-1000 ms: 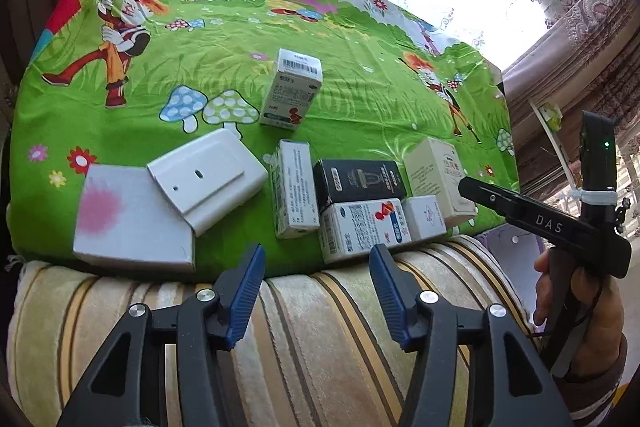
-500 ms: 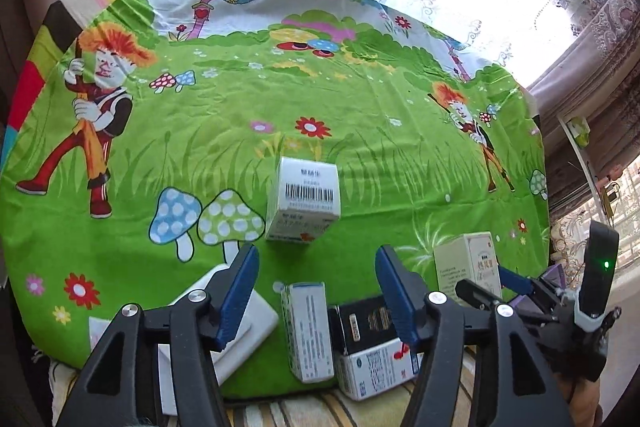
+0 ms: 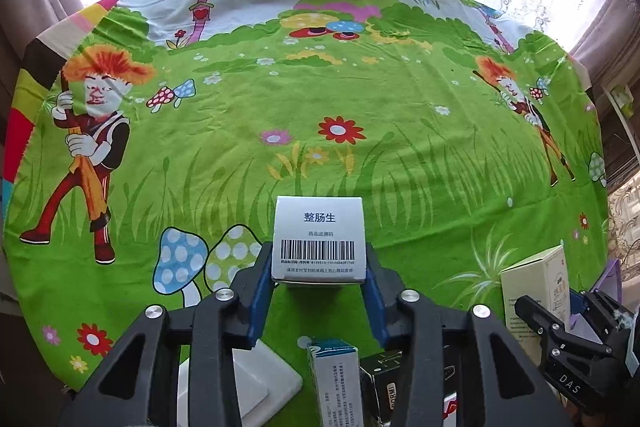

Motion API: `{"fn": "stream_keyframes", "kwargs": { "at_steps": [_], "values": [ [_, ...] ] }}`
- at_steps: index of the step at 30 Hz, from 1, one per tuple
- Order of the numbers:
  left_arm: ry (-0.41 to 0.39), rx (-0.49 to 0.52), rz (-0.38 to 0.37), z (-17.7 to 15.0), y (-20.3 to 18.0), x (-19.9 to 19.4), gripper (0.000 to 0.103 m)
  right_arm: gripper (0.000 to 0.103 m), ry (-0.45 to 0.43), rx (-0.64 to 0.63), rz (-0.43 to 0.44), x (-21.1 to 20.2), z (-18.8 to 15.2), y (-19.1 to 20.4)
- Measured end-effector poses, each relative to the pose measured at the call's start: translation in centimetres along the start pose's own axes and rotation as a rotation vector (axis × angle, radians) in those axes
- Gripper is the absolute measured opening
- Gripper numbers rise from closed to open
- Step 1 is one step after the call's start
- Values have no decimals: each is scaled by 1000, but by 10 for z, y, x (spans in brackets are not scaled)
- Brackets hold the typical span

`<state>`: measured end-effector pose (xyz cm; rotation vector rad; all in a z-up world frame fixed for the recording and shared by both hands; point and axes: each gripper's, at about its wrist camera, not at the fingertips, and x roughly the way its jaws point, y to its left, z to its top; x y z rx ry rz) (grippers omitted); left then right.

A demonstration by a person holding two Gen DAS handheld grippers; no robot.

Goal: Organize rigid objects

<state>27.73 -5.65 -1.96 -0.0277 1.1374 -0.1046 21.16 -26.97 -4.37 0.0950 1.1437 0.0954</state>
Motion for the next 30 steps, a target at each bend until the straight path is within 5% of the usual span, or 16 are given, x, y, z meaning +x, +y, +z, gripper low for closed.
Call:
{"fn": "stream_keyframes", "kwargs": {
  "at_steps": [5,15,30],
  "values": [
    [-35,9,13,-4,-5,-10,41,55,-50,26,3,-11,-3,-8],
    [-158,-55,-164,-21,-30,-66,41,55,-152,66,-2,-48,-17,-25],
    [-119,42,-417,-72,-126,-103,41,55,-216,143,-26,-108,-68,-88]
  ]
}}
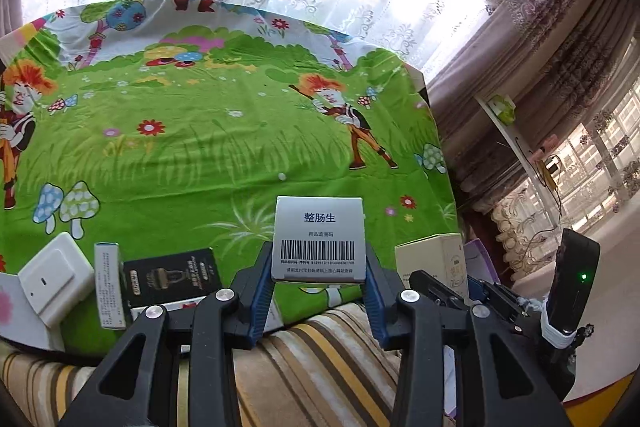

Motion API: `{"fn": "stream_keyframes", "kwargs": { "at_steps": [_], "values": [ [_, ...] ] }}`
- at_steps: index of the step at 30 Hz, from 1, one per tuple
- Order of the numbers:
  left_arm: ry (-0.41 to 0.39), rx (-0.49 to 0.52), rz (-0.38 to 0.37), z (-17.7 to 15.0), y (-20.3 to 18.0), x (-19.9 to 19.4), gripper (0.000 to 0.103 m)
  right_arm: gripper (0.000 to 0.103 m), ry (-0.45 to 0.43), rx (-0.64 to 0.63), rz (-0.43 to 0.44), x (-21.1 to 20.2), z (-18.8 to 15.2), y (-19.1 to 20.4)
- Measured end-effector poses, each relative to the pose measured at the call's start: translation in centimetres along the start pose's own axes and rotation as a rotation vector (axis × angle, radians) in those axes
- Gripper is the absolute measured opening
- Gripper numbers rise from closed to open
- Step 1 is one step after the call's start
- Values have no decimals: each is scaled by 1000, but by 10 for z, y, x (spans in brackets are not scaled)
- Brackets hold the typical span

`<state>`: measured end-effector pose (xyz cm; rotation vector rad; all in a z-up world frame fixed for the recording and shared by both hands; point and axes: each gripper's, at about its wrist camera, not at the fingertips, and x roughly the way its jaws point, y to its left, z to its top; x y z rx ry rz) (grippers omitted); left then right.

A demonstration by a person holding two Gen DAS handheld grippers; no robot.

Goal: Organize rigid objects
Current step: 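Carry both boxes into the purple box and open both tools, then move both open tools back over the remaining boxes on the bed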

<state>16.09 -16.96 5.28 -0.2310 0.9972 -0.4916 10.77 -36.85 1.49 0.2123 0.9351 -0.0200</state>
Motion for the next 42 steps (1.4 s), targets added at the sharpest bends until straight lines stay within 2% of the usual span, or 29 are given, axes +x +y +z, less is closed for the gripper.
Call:
{"fn": "stream_keyframes", "kwargs": {
  "at_steps": [8,17,26,29,33,37,42],
  "values": [
    [77,83,-87,-27,-55,17,41,55,-20,88,-47,-29,-18,-58],
    [146,171,-116,-50,-97,36,41,55,-42,164,-122,-50,-31,-112],
    [185,200,-141,-58,-116,53,42,55,-77,245,-215,-71,-37,-161],
    [195,204,-134,-58,-118,57,43,55,-87,267,-241,-75,-37,-172],
    [193,198,-128,-58,-117,58,51,56,-93,280,-251,-77,-37,-179],
    [186,193,-120,-58,-115,54,51,64,-101,278,-252,-80,-36,-179],
    [155,201,-118,-56,-113,45,52,69,-155,274,-261,-92,-32,-173]
  ]
}}
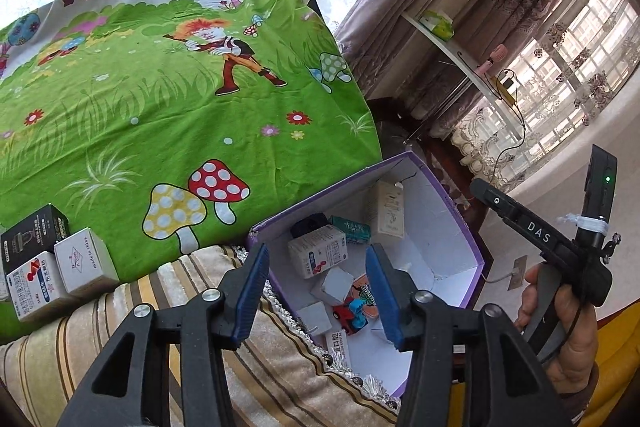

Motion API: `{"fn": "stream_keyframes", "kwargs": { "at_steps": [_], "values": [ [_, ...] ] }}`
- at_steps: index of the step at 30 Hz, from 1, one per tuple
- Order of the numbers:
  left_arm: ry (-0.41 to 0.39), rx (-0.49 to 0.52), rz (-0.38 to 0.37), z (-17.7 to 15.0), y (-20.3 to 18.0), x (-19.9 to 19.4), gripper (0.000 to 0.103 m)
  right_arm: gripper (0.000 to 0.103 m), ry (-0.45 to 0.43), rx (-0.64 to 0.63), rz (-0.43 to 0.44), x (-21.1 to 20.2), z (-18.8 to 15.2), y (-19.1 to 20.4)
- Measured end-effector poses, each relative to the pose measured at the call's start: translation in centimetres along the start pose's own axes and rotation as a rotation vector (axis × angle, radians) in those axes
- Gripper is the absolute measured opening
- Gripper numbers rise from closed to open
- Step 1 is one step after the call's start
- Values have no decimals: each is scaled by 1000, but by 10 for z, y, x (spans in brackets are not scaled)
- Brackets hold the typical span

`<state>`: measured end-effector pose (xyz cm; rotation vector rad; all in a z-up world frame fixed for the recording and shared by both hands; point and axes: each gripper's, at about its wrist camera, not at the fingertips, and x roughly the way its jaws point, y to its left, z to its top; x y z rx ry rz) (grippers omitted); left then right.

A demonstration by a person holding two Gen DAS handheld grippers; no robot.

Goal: Organize rigid objects
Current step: 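Move both open tools back over the remaining boxes on the bed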

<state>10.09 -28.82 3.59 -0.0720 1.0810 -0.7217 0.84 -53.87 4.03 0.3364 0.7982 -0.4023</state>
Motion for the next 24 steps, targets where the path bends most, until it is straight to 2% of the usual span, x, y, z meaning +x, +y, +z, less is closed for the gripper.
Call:
{"fn": "stream_keyframes", "kwargs": {
  "at_steps": [2,5,7,10,13,15,18,24],
  "values": [
    [-29,8,2,0,-1,-8,54,72,-34,-10,-12,-7,1,2],
    [-92,43,51,2,-4,-22,66,74,-59,-32,-11,-15,3,8],
    [-134,55,87,3,-5,-32,67,76,-59,-51,-10,-19,5,13],
    [-191,88,138,2,-6,-44,69,90,-83,-79,-11,-27,6,21],
    [-198,132,161,0,-3,-49,71,96,-113,-110,0,-35,6,34],
    [-209,139,178,-3,3,-55,71,97,-115,-134,-1,-38,5,45],
    [-179,167,208,-9,12,-61,71,97,-105,-165,38,-40,4,60],
    [-169,105,199,-26,52,-82,71,97,-71,-212,111,-38,-5,86]
  ]
}}
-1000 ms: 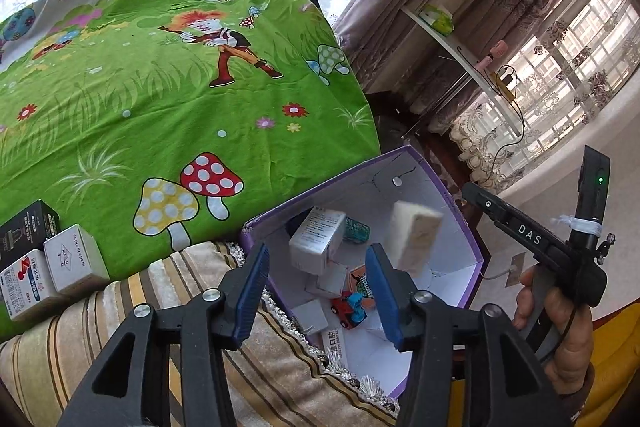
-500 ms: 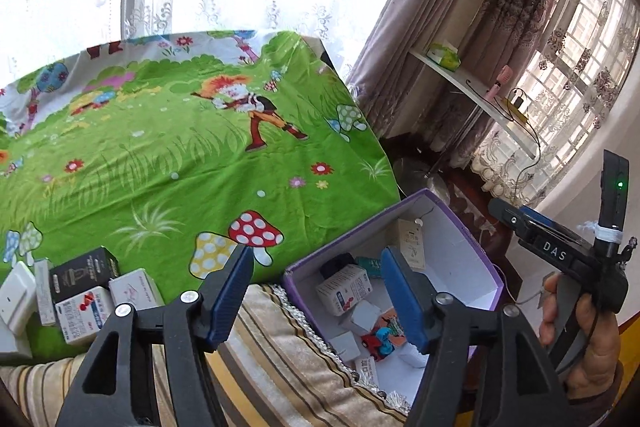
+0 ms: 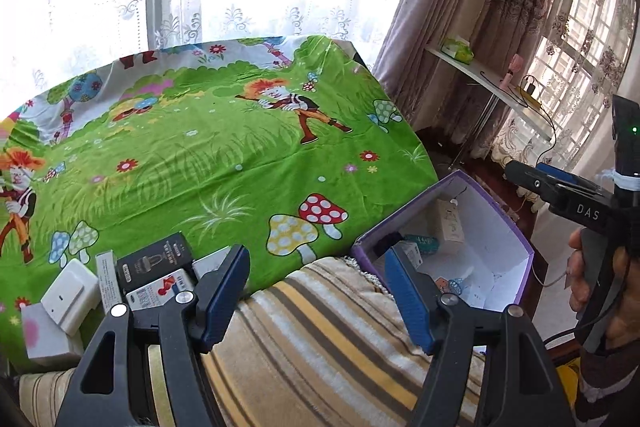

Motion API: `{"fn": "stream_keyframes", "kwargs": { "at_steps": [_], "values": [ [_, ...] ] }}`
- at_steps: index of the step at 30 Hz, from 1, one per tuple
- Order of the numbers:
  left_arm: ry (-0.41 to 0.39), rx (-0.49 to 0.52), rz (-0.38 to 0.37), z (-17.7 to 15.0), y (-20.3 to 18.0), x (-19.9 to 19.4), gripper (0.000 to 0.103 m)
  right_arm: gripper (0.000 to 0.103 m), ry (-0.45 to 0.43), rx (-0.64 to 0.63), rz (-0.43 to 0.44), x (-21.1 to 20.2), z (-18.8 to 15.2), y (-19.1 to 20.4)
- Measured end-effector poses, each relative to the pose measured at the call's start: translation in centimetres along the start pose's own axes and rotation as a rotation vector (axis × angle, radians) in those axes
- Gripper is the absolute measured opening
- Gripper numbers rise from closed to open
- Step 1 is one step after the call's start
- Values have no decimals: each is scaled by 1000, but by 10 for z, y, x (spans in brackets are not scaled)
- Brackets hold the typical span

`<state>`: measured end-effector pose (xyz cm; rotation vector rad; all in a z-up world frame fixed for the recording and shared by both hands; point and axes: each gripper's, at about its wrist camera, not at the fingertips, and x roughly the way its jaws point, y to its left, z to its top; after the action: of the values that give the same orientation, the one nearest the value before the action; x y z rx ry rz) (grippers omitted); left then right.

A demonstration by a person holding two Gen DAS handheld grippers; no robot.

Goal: Organize rigid objects
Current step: 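Move both open tools back over the remaining boxes on the bed, then grasp the white plastic plate with the left tool while the right tool grasps the white 'made in china' box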

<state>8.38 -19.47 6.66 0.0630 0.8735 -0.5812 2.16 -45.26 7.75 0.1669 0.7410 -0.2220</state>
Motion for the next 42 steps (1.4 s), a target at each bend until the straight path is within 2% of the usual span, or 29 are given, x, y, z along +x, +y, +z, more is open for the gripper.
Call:
{"fn": "stream_keyframes", "kwargs": {
  "at_steps": [2,5,8,17,30,42],
  "values": [
    [8,-23,13,-6,17,-5,71,97,6,-14,51,1,-1,10],
    [11,-59,35,-17,41,-14,71,97,13,-64,58,1,-3,30],
    [16,-81,78,-29,64,-23,71,97,36,-98,100,4,-4,49],
    [56,-163,108,-59,121,-39,71,97,169,-198,221,31,-19,109],
    [135,-120,167,-67,172,-35,71,97,291,-365,320,62,-36,198],
    [246,-62,198,-55,217,0,71,97,371,-385,314,98,-32,231]
  ]
}}
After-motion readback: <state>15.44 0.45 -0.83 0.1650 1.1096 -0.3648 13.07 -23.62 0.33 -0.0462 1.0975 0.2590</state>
